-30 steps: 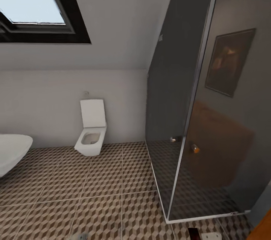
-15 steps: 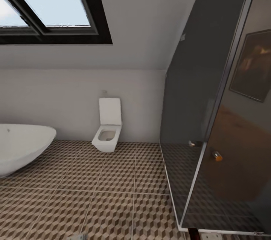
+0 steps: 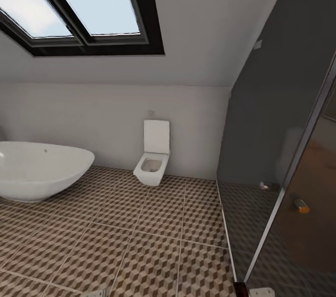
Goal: Take the four mousetraps from the cabinet in the bathroom and place them on the bathroom floor. Make sure all four end up on the same floor surface, and ensure that at least two of them are either under or directly next to the same bathroom sink.
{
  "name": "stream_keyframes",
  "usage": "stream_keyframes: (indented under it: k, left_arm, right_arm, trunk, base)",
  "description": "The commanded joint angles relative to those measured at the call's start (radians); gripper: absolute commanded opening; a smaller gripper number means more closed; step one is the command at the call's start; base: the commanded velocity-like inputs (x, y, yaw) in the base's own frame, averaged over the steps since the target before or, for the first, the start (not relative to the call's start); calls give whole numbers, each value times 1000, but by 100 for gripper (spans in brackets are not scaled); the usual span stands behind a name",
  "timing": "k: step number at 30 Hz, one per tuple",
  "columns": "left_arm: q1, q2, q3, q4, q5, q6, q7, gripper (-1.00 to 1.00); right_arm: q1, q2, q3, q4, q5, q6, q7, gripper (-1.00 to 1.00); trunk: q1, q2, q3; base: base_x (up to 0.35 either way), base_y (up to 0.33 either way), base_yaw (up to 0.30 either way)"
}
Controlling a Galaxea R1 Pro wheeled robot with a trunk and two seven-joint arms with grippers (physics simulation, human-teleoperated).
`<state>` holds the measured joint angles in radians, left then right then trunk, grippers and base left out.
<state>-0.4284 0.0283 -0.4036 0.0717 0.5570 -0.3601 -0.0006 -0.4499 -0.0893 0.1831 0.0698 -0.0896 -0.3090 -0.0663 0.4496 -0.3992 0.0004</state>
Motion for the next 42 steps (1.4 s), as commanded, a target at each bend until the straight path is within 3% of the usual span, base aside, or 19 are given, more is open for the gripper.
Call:
stream_keyframes:
  k: [1,42]
  left_arm:
    - [-1,-1,-8,3,1,-5,4,-100]
    - [-1,-2,-8,3,3,-5,4,-100]
  right_arm:
    - [-1,0,9,4,-13,-7,3,-100]
    - [-1,0,9,4,-13,-7,3,-100]
  trunk:
    - [0,-1,0]
    - [0,-1,0]
  base:
    - [0,0,298]
    - [0,0,298]
